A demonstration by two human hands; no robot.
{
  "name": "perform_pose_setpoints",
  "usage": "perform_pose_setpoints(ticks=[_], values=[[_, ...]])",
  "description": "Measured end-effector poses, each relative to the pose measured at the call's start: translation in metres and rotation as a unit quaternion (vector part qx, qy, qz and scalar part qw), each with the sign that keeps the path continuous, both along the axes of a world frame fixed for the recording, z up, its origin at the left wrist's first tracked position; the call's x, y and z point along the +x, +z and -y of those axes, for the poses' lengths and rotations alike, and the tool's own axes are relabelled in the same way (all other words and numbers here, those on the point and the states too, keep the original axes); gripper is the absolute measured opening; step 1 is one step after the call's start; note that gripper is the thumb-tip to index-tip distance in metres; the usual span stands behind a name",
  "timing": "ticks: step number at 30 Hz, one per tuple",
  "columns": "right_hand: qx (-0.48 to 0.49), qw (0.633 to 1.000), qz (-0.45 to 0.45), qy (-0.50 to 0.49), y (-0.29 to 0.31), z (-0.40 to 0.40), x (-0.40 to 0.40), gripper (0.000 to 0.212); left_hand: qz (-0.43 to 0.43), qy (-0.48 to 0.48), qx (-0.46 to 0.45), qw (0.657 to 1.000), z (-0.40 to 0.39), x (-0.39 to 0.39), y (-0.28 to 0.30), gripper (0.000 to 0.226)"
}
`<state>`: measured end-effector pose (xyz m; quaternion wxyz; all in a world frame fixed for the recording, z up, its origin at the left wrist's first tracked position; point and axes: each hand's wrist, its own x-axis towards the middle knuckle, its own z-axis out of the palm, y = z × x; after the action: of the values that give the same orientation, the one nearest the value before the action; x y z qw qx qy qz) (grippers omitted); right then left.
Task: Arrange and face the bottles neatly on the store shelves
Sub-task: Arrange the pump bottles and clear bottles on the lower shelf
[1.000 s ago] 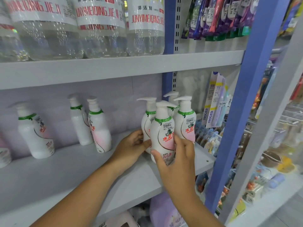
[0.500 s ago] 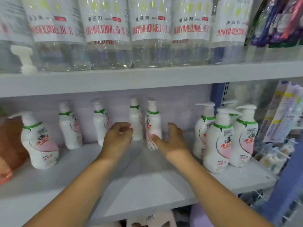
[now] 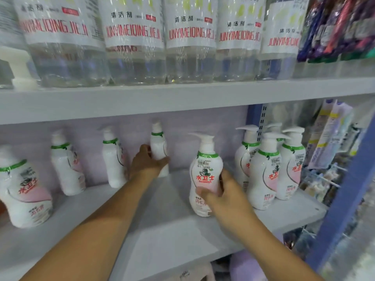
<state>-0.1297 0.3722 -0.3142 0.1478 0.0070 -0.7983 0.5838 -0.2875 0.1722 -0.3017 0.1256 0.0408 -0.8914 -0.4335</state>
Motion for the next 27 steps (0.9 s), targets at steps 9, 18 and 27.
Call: perform_pose_setpoints(ticks=[9,18,27], values=[[0.046,0.996,-0.044,0.061,-0.015,-0.052,0.028,0.062,0.081,-0.274,0.087,0.954,-0.006,0.06,0.018,0.038],[0.154,0.926,-0.228,-0.258,-0.018,-0.019,0.037,0.095,0.069,-0.28,0.13,0.949,-0.041,0.087,0.006,0.036],[0.154,0.926,-0.241,-0.247,-0.031,-0.022,0.024,0.085,0.044,-0.279,0.224,0.933,-0.062,0.102,-0.011,0.034]])
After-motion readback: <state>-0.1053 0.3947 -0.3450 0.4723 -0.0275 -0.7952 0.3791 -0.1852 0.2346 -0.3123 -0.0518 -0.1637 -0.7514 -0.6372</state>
